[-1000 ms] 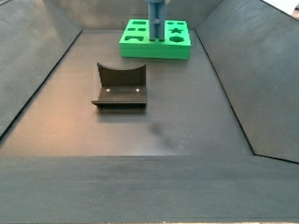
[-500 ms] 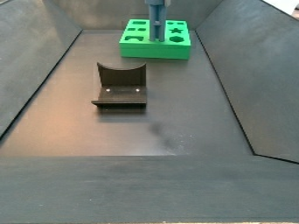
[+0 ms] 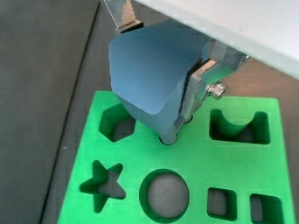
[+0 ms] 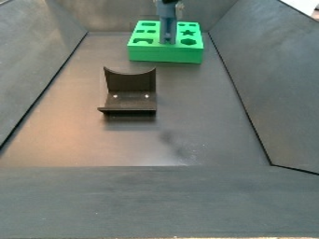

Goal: Pick up the 3 prong object. Move up. Rotate the 3 prong object. Place the 3 prong object on the fixture. Regrasp the 3 prong object. Move to above the board. Insert the 3 prong object.
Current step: Insert the 3 prong object.

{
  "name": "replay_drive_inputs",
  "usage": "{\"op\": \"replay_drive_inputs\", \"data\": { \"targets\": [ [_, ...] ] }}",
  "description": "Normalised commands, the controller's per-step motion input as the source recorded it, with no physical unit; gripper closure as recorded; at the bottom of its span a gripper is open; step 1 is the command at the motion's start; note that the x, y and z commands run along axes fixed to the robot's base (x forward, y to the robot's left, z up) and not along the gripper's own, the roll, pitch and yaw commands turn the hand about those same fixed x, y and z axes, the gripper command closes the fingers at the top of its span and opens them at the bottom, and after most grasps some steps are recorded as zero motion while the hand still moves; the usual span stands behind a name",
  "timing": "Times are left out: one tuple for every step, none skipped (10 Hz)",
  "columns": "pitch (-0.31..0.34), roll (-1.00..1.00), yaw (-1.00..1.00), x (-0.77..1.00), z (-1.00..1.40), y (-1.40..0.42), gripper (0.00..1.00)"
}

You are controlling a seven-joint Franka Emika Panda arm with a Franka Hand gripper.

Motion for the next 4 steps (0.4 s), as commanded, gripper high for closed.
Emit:
{"op": "replay_drive_inputs", "data": {
  "targets": [
    [-0.029,0.12,0.01,0.03,-1.00,0.00,1.00],
    [-0.147,0.00,0.00,0.00,-0.64,0.00,1.00],
    [0.000,0.00,0.00,0.00,0.00,0.00,1.00],
    [0.000,0.00,0.00,0.00,0.00,0.00,1.00]
  ]
}}
